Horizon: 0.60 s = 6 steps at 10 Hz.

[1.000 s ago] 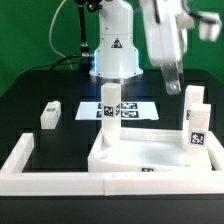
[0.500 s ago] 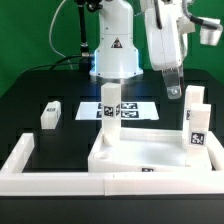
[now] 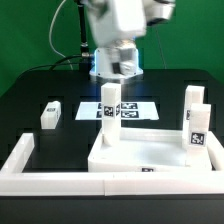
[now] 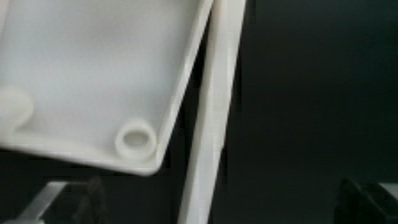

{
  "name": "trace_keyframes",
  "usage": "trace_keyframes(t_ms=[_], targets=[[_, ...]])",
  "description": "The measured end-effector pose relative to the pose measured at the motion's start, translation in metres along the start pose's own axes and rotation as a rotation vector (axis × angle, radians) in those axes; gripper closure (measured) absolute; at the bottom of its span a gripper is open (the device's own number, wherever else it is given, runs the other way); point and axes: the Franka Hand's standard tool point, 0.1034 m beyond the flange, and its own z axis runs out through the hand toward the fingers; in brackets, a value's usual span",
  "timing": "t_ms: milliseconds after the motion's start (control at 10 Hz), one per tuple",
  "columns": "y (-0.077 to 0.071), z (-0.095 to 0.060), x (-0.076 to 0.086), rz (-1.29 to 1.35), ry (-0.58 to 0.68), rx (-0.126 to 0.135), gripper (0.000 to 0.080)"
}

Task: Assemble desk

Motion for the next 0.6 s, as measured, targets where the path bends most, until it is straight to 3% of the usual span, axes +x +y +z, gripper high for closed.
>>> trace_keyframes(t_ms=[400, 500, 600], targets=[[0.0, 0.001, 0.001, -0.278, 0.001, -0.002, 0.015], [0.003, 0.004, 0.004, -0.375, 0.003, -0.006, 0.015], [0.019, 0.015, 0.02, -0.492, 0.012, -0.011, 0.015]])
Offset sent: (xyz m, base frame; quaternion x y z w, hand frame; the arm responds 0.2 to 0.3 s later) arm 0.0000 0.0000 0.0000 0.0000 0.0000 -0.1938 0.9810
